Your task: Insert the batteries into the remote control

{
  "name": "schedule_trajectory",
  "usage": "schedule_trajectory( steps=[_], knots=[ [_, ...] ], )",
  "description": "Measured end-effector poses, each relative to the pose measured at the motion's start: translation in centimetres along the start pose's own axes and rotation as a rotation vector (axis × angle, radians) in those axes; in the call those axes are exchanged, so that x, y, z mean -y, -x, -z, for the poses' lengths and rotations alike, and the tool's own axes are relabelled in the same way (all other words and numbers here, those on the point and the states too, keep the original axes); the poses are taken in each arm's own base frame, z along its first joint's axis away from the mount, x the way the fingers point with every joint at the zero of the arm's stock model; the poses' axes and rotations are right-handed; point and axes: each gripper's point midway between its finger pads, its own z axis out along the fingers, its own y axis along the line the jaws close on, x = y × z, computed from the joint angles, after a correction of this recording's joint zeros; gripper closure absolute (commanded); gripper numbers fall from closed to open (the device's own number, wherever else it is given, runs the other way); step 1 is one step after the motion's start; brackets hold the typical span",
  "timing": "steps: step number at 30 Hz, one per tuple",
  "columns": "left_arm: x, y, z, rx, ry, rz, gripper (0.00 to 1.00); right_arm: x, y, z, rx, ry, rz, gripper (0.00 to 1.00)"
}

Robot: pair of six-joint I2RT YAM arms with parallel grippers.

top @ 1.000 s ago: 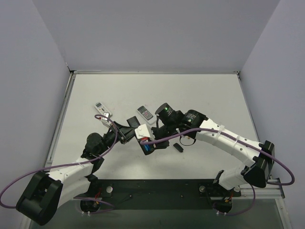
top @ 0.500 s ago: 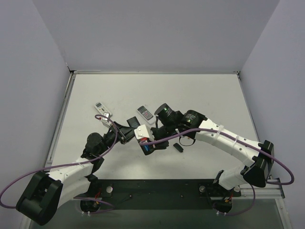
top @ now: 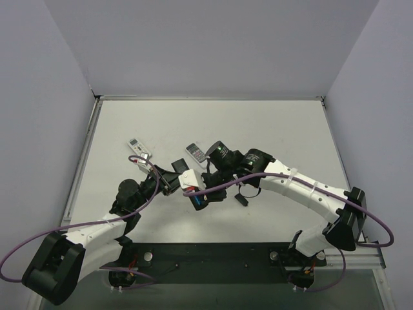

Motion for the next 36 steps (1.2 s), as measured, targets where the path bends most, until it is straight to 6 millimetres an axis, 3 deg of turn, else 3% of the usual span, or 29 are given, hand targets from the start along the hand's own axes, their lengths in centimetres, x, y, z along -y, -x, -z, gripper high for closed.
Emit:
schedule_trajectory(
  steps=[27,36],
  knots=[
    [-2.2,1.8,0.0,0.099,0.093,0.001,1.0,1.4,-2.4,-2.5,-0.122,-0.081,-0.101,0.96],
    [-3.4,1.5,0.3,0.094,0.131,0.017,1.0,4.2,-1.6,-4.1,-0.097,-0.176,-0.09,1.0]
  ],
)
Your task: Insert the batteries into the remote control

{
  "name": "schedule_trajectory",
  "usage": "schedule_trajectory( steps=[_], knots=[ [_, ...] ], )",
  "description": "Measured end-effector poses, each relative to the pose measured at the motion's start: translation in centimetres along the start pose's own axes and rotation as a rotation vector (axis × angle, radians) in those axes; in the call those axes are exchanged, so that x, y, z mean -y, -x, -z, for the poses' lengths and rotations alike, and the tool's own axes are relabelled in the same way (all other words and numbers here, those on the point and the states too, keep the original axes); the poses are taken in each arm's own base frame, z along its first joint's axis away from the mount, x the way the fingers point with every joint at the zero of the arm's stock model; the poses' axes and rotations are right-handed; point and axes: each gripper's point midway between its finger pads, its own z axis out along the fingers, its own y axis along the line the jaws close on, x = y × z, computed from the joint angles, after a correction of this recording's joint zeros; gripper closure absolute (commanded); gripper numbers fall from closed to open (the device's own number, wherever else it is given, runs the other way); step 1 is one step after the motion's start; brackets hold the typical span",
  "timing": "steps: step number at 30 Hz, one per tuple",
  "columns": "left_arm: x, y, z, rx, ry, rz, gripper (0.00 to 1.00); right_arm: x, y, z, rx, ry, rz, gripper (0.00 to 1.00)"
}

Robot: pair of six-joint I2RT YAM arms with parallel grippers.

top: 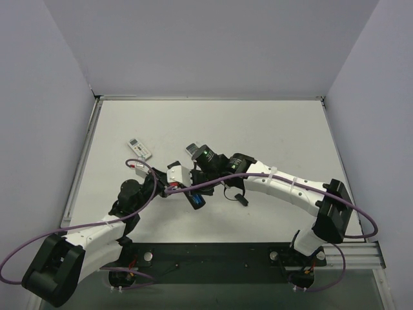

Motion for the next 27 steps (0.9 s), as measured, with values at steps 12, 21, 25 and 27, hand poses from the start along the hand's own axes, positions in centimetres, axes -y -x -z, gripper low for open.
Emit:
schedule_trajectory(
  steps=[12,21,25,27],
  knots=[
    [0.5,-0.1,0.3,-0.001,-0.032,-0.061,1.0,-0.3,0.9,1.0,0.023,-0.04,-0.15,0.8],
    [2.5,-0.5,0.4,-0.02,-0.133,-0.13,1.0,1.5,2.2,6.3,0.266,-0.198,-0.484,0.49],
    [2.7,-0.6,0.4,-0.025,-0.143,-0.165,1.0,2.7,0.6,7.0,0.335,-0.244,-0.683,0.41],
    [2.6,-0.6,0.4,-0.027,-0.143,-0.183,1.0,2.8,-0.4,6.7,0.332,-0.255,-0.753,0.38]
  ],
)
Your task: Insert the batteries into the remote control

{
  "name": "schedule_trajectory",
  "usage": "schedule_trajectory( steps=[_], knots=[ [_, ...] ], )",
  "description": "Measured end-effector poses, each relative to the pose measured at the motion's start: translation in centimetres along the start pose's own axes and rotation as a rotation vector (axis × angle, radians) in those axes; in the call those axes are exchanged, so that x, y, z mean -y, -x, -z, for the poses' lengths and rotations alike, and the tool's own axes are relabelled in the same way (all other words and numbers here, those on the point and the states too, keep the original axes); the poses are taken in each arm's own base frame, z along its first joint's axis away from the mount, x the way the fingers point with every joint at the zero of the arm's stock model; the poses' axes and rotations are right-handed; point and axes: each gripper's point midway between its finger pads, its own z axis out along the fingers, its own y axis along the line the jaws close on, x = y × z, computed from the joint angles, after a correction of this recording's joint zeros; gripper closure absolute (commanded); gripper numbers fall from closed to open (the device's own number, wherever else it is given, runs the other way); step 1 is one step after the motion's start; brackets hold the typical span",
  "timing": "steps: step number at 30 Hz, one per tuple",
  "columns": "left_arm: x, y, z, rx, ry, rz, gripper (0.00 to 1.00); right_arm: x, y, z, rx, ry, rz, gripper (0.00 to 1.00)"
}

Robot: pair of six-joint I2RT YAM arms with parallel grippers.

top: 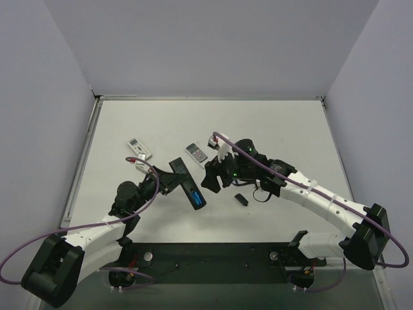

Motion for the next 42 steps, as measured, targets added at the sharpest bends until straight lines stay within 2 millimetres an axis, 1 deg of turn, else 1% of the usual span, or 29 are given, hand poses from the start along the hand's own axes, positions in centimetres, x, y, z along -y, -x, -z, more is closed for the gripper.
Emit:
schedule_trajectory(
  steps=[4,7,9,12,15,17,19,26,31,33,37,42],
  knots=[
    [-0.3,0.0,0.1,-0.003,0.016,-0.061,1.0,2.5,-2.7,0.0,-0.059,-0.091,-0.124,0.38],
    [-0.6,0.1,0.5,-0.001,0.034,-0.117,1.0,5.3,-5.2,0.8,-0.118,-0.202,-0.213,0.39],
    [-1.0,0.1,0.7,-0.001,0.054,-0.145,1.0,7.2,-7.4,1.5,-0.171,-0.28,-0.274,0.39],
    [-1.9,0.2,1.0,-0.001,0.089,-0.176,1.0,9.2,-11.1,2.7,-0.258,-0.373,-0.356,0.4],
    [-2.6,0.1,1.1,-0.007,0.119,-0.186,1.0,10.0,-14.6,3.4,-0.356,-0.427,-0.41,0.41],
    [-3.0,0.0,1.2,-0.011,0.134,-0.188,1.0,10.1,-16.5,3.4,-0.416,-0.442,-0.429,0.44],
    [-3.3,0.0,1.2,-0.013,0.144,-0.186,1.0,10.2,-17.8,3.3,-0.468,-0.457,-0.442,0.46],
    [-4.2,-0.2,1.2,-0.023,0.175,-0.163,1.0,10.9,-20.8,2.8,-0.586,-0.494,-0.463,0.46],
    [-4.6,-0.4,1.2,-0.026,0.186,-0.143,1.0,11.1,-22.1,2.6,-0.648,-0.516,-0.465,0.47],
    [-4.7,-0.4,1.2,-0.027,0.189,-0.14,1.0,11.1,-22.4,2.5,-0.664,-0.519,-0.465,0.49],
    [-4.7,-0.5,1.3,-0.027,0.188,-0.137,1.0,10.9,-22.3,2.2,-0.676,-0.52,-0.456,0.49],
    [-4.7,-0.4,1.3,-0.026,0.186,-0.136,1.0,9.8,-22.0,1.3,-0.691,-0.487,-0.431,0.49]
  ],
)
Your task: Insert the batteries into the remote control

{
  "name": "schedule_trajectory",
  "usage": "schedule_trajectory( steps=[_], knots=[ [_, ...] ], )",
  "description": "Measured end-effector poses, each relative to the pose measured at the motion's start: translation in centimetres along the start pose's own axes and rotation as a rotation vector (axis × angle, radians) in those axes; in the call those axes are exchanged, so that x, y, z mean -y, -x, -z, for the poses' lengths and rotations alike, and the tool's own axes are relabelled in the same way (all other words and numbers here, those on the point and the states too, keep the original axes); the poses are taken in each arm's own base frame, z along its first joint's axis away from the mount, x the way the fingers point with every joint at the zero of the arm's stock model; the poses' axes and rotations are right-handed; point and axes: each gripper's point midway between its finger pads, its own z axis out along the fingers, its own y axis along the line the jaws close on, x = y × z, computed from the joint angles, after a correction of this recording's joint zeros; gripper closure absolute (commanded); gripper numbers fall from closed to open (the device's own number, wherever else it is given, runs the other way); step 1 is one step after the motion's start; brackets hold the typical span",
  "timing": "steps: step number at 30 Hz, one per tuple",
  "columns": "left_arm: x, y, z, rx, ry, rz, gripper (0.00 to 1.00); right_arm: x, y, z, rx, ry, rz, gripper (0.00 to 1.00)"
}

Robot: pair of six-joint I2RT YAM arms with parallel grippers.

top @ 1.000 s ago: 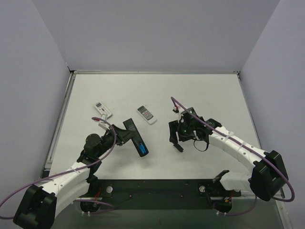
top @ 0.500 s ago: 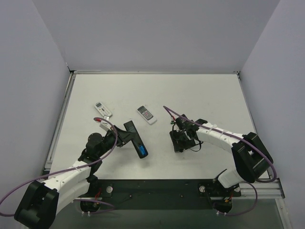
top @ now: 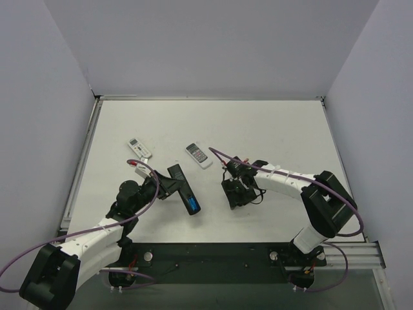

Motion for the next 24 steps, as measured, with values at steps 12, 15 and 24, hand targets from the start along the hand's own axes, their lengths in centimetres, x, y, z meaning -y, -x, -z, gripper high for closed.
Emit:
schedule_trajectory(
  steps=[12,15,24],
  knots=[
    [1.3,1.1,0.6,0.04,-0.04,0.001,1.0,-7.9,4.6,-0.4,0.061,0.216,0.074,0.44],
    [1.8,1.7,1.0,0.064,-0.054,-0.006,1.0,-8.9,5.9,-0.1,0.096,0.258,0.092,0.43],
    [1.9,2.9,2.4,0.115,-0.042,-0.029,1.0,-9.2,7.1,1.7,0.146,0.302,0.394,0.42]
  ],
)
